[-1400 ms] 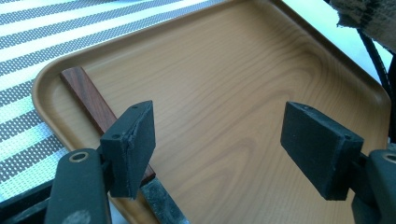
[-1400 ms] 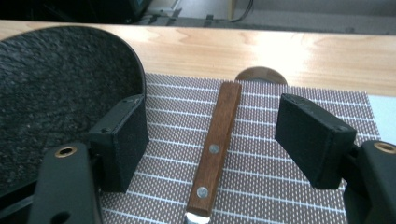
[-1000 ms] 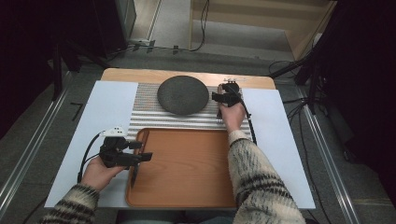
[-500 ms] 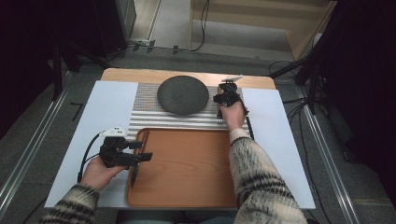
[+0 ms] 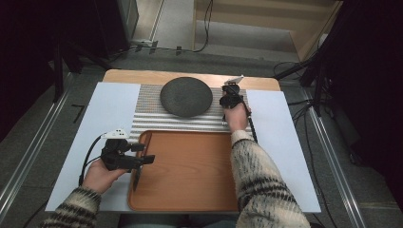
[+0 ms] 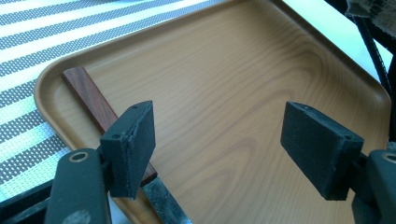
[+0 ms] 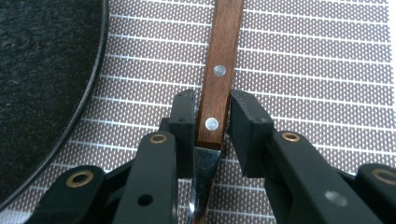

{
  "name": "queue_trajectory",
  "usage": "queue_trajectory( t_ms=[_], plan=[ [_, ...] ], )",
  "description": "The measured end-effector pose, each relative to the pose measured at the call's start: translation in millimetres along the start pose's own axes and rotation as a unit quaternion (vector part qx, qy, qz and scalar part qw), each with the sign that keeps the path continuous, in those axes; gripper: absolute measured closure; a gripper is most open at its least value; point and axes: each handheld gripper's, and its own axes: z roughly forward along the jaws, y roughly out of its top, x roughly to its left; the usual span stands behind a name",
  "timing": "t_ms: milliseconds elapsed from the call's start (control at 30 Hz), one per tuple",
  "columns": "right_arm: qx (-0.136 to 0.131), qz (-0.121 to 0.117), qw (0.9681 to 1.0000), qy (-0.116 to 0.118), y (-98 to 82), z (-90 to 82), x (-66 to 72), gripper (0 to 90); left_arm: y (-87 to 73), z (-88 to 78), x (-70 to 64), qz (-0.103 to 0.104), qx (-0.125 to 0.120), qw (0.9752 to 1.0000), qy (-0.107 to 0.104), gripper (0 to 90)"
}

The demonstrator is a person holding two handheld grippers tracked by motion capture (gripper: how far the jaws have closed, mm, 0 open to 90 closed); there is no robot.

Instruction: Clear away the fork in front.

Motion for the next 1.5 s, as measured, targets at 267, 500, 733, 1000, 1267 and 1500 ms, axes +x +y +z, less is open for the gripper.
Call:
queue_trajectory(
  t_ms=[267, 500, 733, 1000, 1267, 1500],
  plan=[
    [-0.008, 0.022, 0.9997, -0.002, -1.5, 0.4, -1.4, 74.8, 0.6, 2.1, -0.4, 0.001, 0.004, 1.0000, 0.000, 26.3],
    [-0.007, 0.023, 0.9996, 0.016, -0.9, -0.2, -6.9, 75.0, 0.4, 3.0, 0.4, 0.001, 0.007, 1.0000, 0.000, 26.3],
    [-0.017, 0.040, 0.9976, 0.054, 2.7, -9.7, -15.3, 75.1, 0.0, 1.8, 0.9, -0.001, 0.005, 1.0000, 0.002, 26.3],
    [-0.042, 0.027, 0.9959, 0.075, 5.0, -29.9, -19.4, 75.1, 0.5, 0.4, 1.7, 0.002, 0.004, 0.9999, 0.012, 26.4],
    [-0.069, 0.009, 0.9907, 0.117, -2.6, -53.7, -18.9, 75.0, 1.5, -0.5, 1.5, 0.002, 0.007, 0.9996, 0.027, 26.4],
    [-0.085, -0.018, 0.9845, 0.152, -15.4, -72.3, -14.7, 75.0, 2.2, -1.0, 3.6, -0.010, 0.007, 0.9997, 0.023, 26.3]
  ],
)
